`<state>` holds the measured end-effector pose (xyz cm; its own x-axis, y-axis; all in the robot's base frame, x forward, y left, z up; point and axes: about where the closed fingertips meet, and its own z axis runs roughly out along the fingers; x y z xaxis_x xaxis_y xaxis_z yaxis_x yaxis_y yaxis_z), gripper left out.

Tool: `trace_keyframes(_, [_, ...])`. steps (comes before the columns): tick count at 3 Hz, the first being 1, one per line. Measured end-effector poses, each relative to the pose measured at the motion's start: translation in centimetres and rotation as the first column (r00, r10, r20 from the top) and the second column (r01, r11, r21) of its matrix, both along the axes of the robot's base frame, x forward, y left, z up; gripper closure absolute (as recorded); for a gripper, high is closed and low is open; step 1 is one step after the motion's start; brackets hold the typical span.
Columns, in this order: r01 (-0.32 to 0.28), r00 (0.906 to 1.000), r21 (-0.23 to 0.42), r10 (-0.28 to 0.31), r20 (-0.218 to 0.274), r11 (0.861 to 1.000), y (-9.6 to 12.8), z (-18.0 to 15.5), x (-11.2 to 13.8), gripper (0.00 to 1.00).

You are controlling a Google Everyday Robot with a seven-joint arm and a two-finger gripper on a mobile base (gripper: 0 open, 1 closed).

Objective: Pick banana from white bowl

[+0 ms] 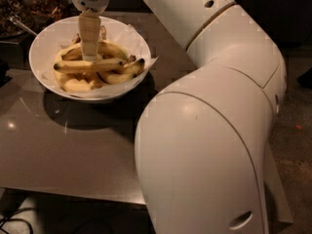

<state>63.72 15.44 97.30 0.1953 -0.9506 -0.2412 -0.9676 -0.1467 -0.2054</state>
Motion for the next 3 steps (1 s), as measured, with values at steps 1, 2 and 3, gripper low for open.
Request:
trace_keyframes(1, [0.046, 0.9976, 0.011, -0.046, -0.051, 0.999, -1.3, -1.4, 0.2, 0.14])
trace_keyframes(2, [0.093, 0.9915, 0.018, -0.091, -0.093, 0.996, -2.8, -2.6, 0.1, 0.21])
trace_keyframes(3, [0.128, 0.9841, 0.015, -0.125, -0.125, 0.992, -4.0, -3.5, -0.1, 0.29])
